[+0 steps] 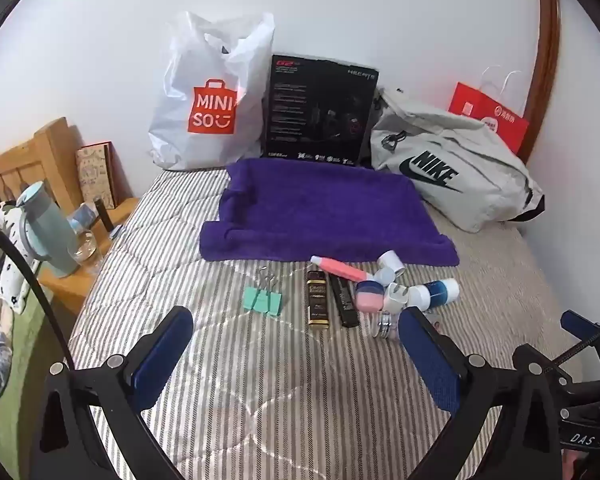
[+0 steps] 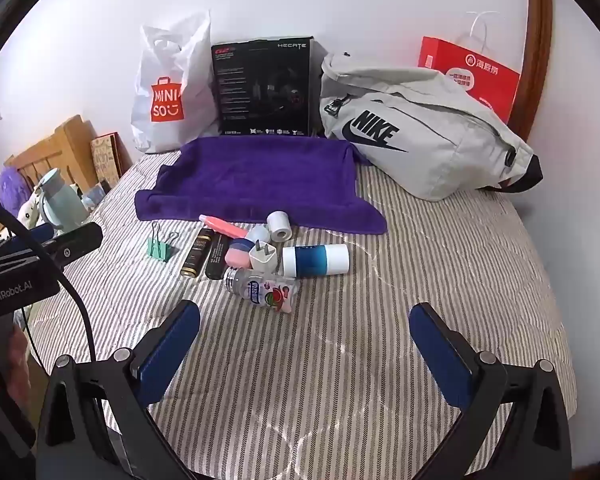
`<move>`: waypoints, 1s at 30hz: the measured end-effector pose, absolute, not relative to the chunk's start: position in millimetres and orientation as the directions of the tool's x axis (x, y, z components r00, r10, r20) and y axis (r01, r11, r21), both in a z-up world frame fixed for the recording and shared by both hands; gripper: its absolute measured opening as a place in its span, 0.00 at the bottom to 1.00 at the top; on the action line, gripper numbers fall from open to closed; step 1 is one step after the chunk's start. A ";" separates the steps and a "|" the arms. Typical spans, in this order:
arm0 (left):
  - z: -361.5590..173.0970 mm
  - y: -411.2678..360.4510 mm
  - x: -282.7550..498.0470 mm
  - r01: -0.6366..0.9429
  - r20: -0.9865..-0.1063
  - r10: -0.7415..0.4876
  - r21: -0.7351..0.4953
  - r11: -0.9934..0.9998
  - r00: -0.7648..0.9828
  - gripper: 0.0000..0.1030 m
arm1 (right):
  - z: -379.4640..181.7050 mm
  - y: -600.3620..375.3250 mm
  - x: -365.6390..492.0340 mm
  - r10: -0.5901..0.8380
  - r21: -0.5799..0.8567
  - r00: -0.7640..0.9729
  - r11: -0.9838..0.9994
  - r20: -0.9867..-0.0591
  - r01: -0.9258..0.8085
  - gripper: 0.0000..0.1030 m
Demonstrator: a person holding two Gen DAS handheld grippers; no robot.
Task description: Organize rigid objects
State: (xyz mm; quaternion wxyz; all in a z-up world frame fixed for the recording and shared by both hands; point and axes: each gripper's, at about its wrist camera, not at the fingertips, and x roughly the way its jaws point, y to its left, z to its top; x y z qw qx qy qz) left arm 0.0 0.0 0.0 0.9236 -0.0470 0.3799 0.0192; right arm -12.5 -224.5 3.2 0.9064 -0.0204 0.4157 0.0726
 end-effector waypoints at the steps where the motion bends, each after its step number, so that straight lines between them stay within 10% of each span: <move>1: -0.5 -0.3 0.4 -0.067 -0.708 -0.003 -0.071 0.995 0.706 1.00 | 3.0 -223.7 -13.1 0.115 0.025 0.644 0.989 -0.757 -0.148 1.00; 30: -8.8 -5.2 -0.2 -0.064 -0.712 0.006 -0.054 0.996 0.702 1.00 | 6.4 -231.6 -18.7 0.126 0.052 0.647 0.990 -0.752 -0.133 1.00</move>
